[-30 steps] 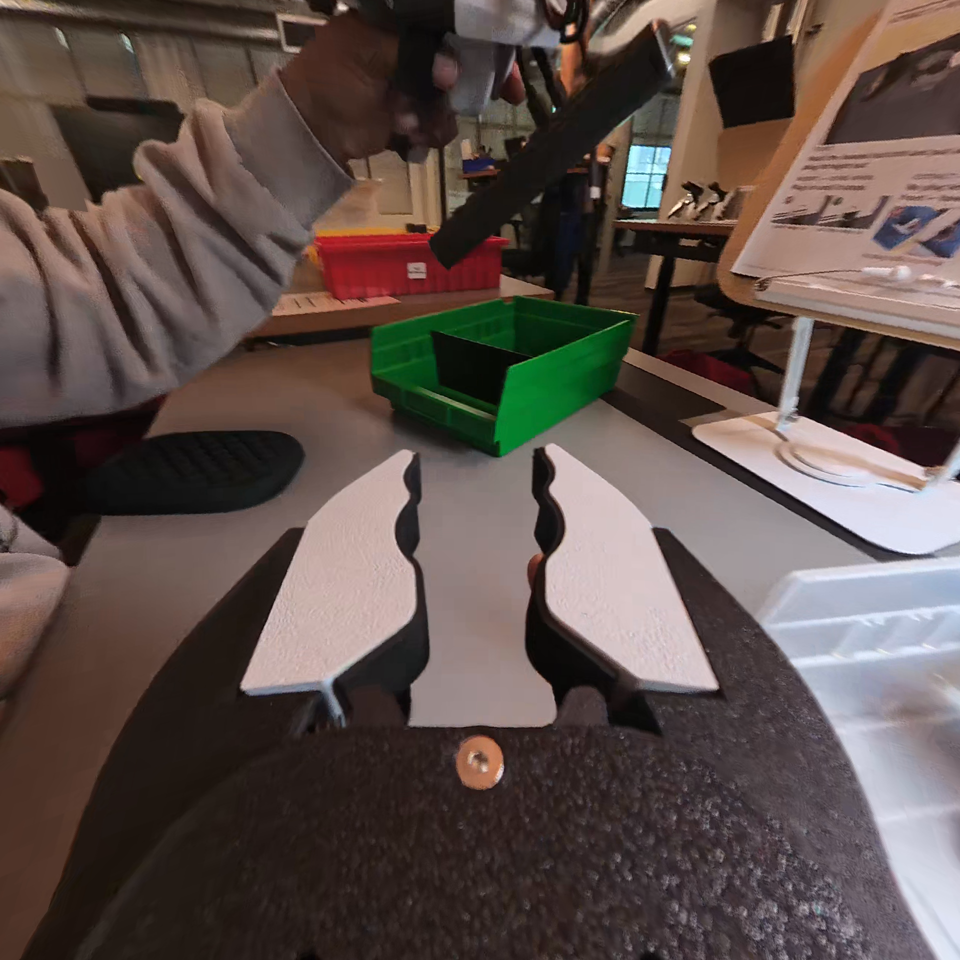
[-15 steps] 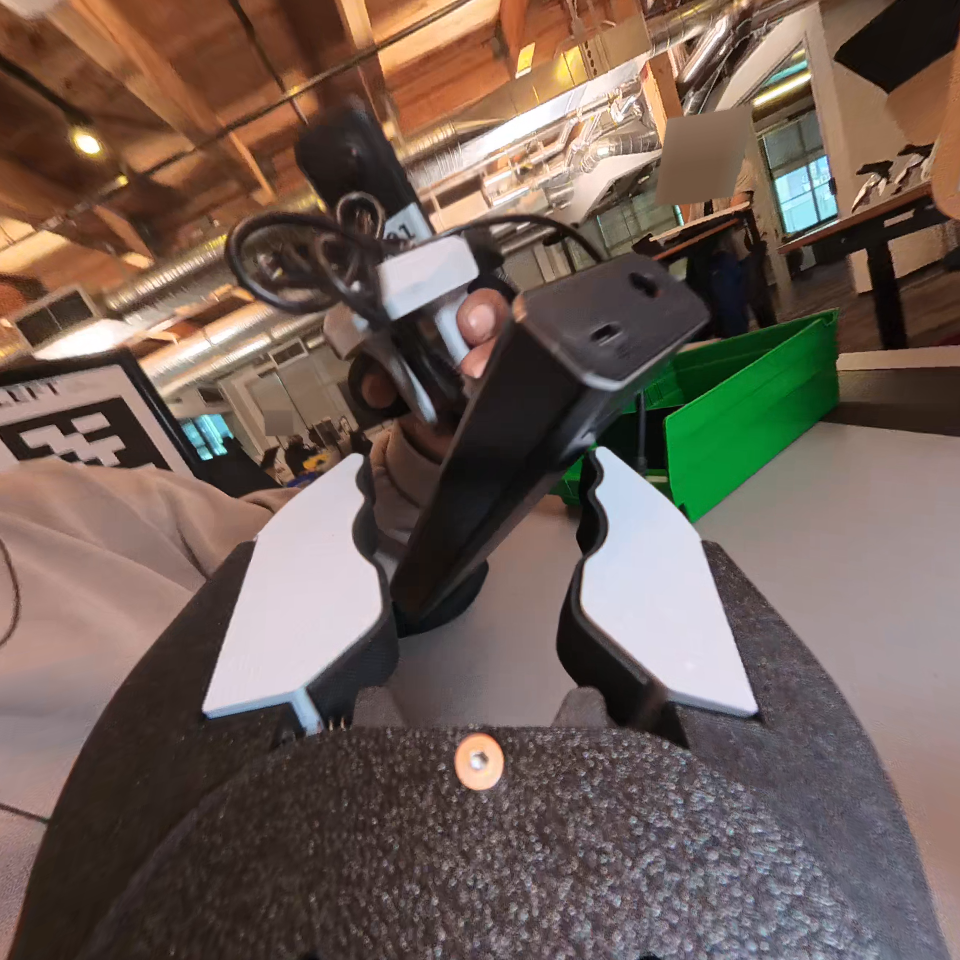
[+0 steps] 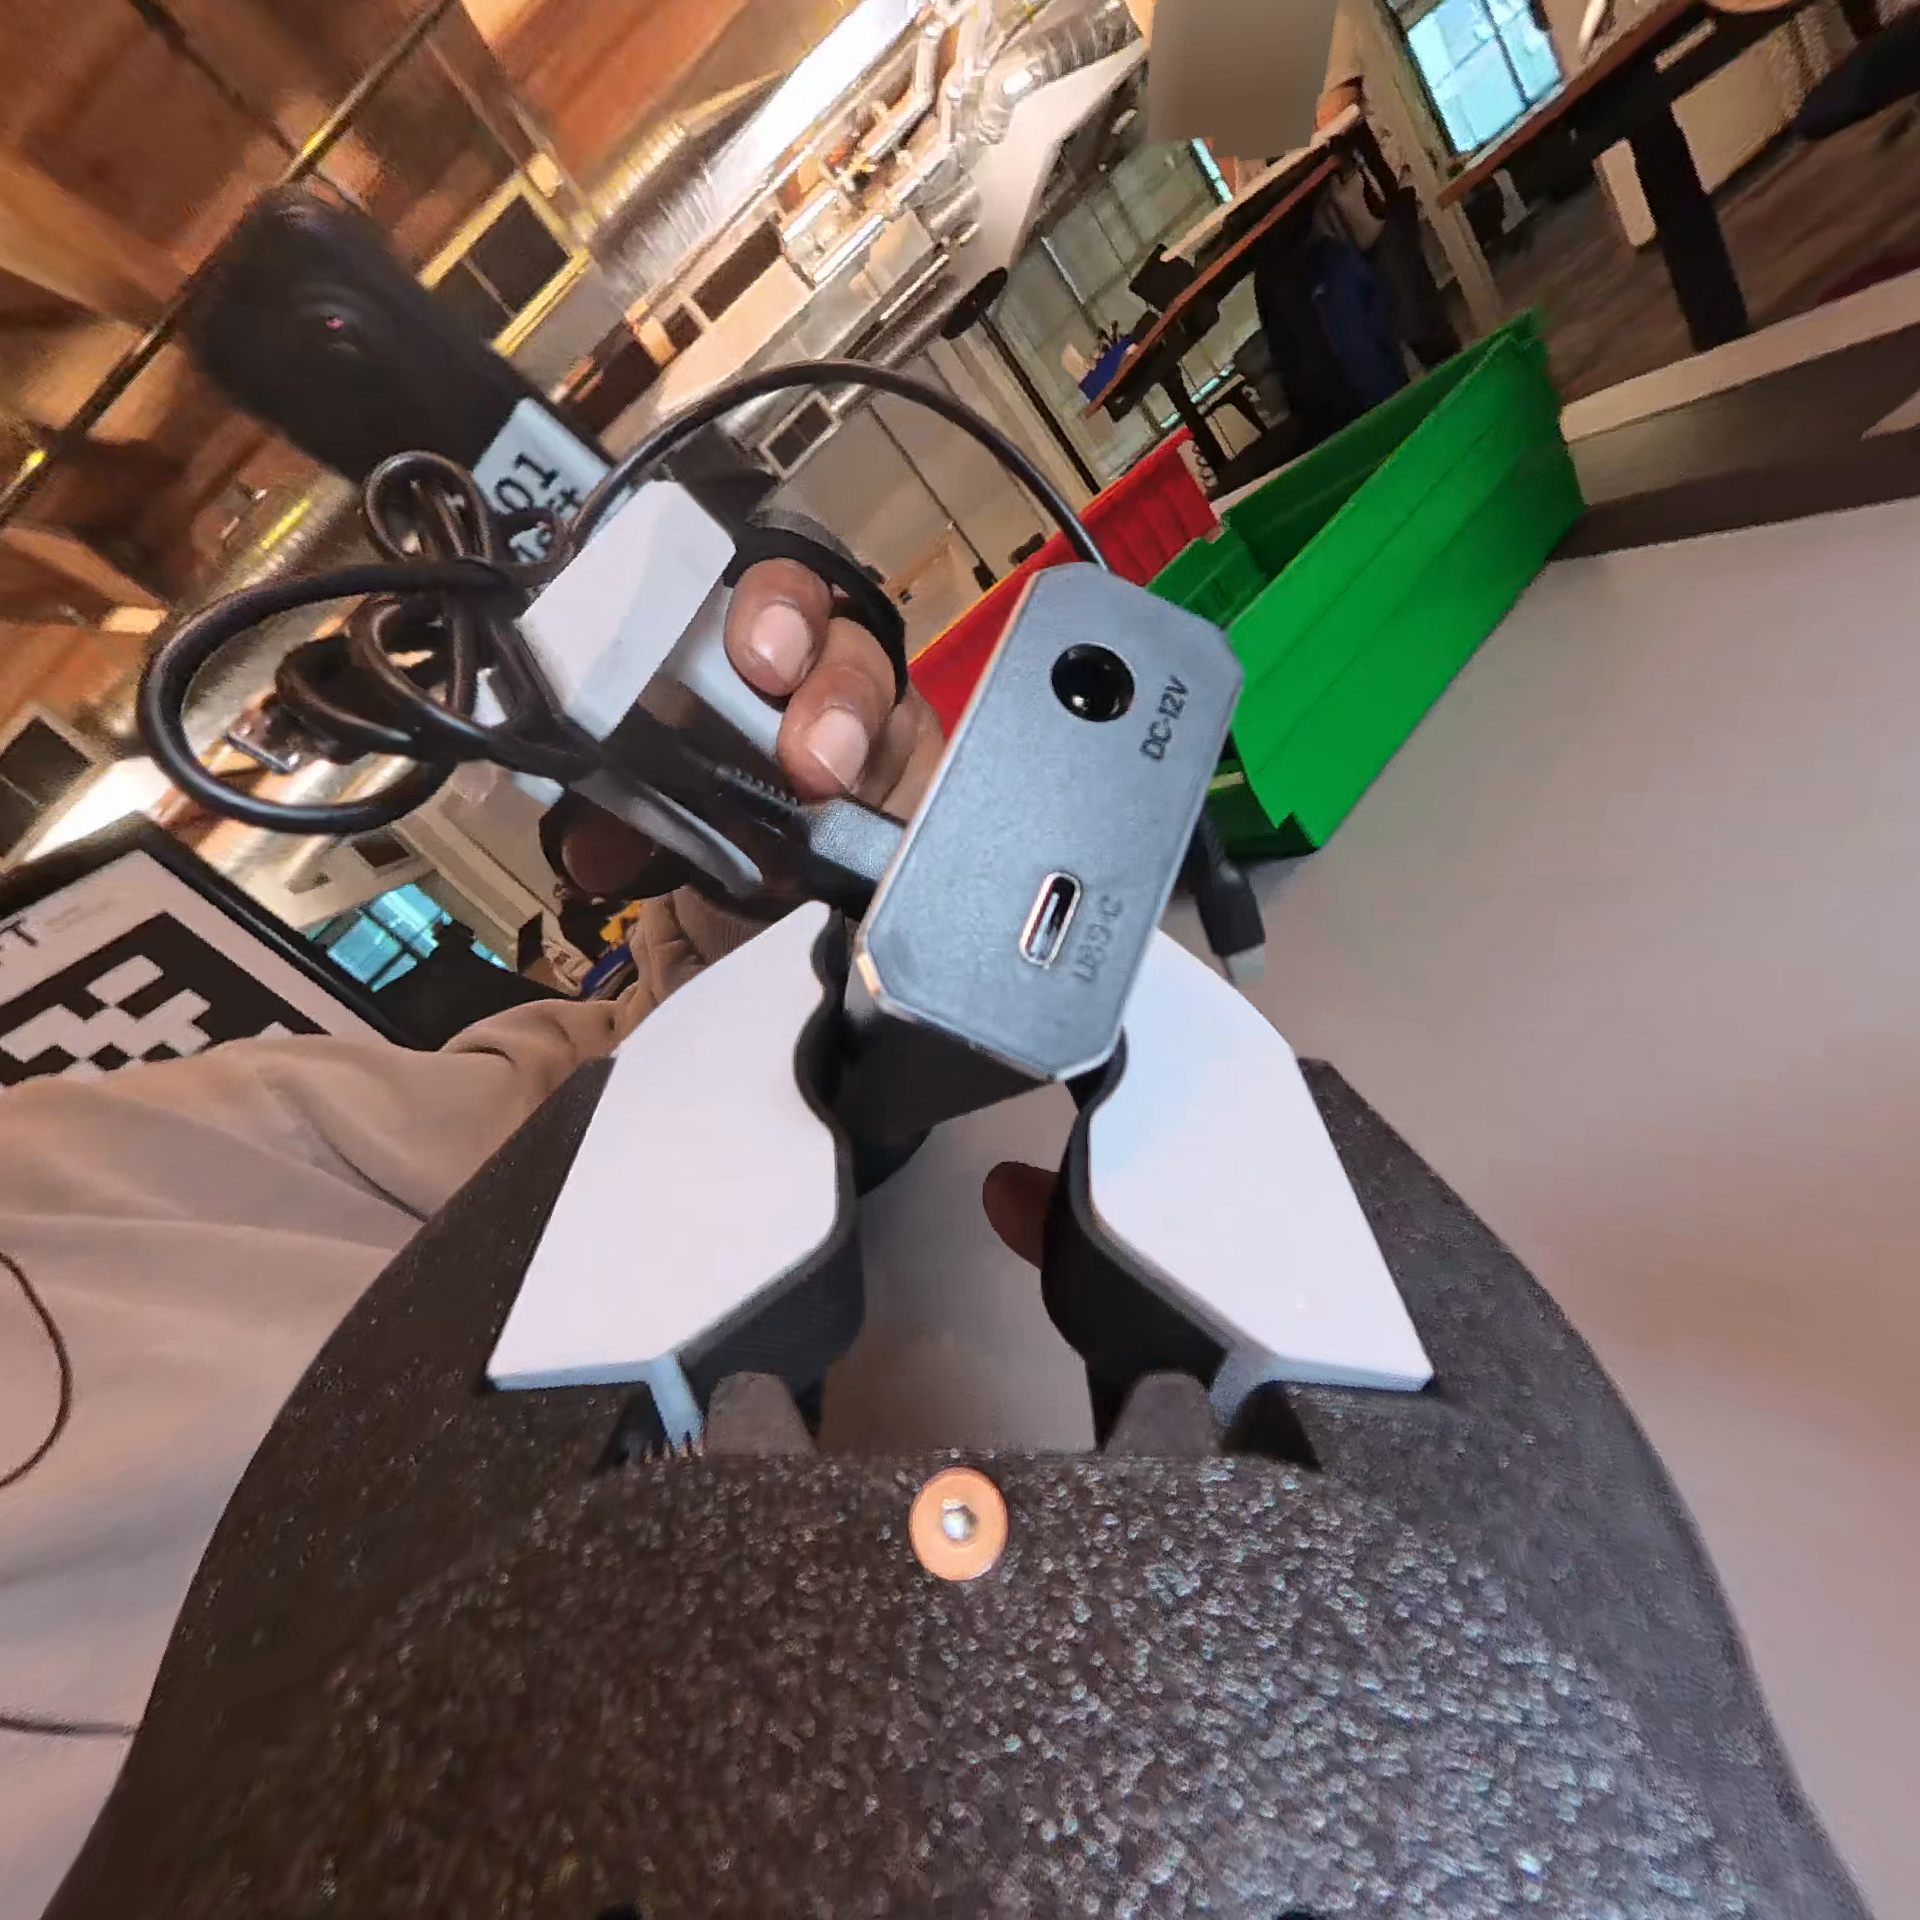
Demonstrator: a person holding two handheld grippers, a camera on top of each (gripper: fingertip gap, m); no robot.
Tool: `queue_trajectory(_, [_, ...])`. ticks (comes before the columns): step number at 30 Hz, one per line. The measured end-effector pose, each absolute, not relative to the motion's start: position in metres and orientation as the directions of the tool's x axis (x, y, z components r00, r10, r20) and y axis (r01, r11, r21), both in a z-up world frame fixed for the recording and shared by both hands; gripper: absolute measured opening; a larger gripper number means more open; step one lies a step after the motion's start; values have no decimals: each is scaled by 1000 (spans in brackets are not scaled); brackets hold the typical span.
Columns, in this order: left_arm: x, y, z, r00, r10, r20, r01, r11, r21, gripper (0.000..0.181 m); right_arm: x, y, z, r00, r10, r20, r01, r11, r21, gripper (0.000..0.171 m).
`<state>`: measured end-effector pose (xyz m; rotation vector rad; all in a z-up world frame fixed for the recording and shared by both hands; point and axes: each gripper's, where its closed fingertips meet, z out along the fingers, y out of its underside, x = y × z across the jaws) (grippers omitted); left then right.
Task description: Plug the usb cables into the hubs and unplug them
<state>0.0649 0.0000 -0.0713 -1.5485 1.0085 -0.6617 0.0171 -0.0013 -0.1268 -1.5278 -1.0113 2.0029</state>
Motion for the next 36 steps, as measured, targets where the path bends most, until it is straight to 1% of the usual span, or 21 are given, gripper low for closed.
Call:
queue_trajectory(2, [62,7,-77,509,-852,-122,-265,-20,-964,9,17,4,-132,-265,676,-687,103,-689,-718,38])
queue_trajectory(4, [59,10,-77,525,-844,-107,-244,-29,-969,19,21,11,-128,-269,640,-719,66,-733,-677,38])
queue_trajectory(5, [58,11,-76,527,-845,-94,-232,-37,-972,22,24,18,-122,-290,622,-727,28,-754,-656,38])
queue_trajectory(7, [50,13,-68,546,-834,-84,-198,-31,-980,35,34,32,-107,-335,594,-732,-50,-787,-615,38])
queue_trajectory(9, [42,11,-55,549,-833,-72,-141,-7,-990,40,46,49,-93,-361,588,-724,-133,-801,-584,38])
queue_trajectory(13, [25,9,-32,569,-815,-109,-61,90,-994,57,70,68,-69,-420,588,-691,-254,-807,-533,38])
queue_trajectory(15, [25,11,-36,573,-808,-139,-70,121,-990,65,81,72,-56,-463,580,-670,-306,-814,-494,38])
queue_trajectory(18, [47,12,-53,572,-794,-206,-139,154,-978,79,88,65,-38,-524,572,-631,-338,-820,-462,38])
queue_trajectory(20, [65,18,-60,608,-729,-314,-216,229,-949,81,89,52,-28,-575,550,-606,-324,-833,-449,38])
queue_trajectory(22, [77,23,-56,646,-629,-432,-275,336,-901,79,85,36,-24,-615,517,-596,-282,-849,-446,39])
queue_trajectory(24, [84,17,-40,658,-567,-495,-260,445,-857,74,74,19,-29,-625,490,-607,-211,-855,-473,39])
queue_trajectory(26, [89,5,-32,631,-562,-535,-246,509,-825,73,66,6,-33,-670,417,-614,-126,-879,-460,38])
queue_trajectory(28, [88,-3,-32,605,-602,-521,-215,507,-835,73,62,-1,-36,-699,363,-617,-72,-893,-444,37])
queue_trajectory(30, [83,-5,-34,605,-627,-491,-189,486,-853,72,58,-3,-39,-683,369,-630,-65,-890,-451,37])
queue_trajectory(31, [80,-4,-35,605,-639,-475,-179,472,-863,72,57,-5,-40,-678,376,-632,-57,-883,-466,39])
queue_trajectory(33, [75,-6,-29,609,-661,-439,-139,456,-879,72,53,-7,-47,-647,403,-647,-26,-860,-509,47])
queue_trajectory(35, [67,-10,-17,609,-676,-414,-98,454,-886,71,51,-3,-54,-610,445,-655,-35,-841,-539,54])
queue_trajectory(36, [63,-12,-12,612,-675,-412,-96,454,-886,71,52,-2,-56,-604,453,-656,-33,-837,-547,51])
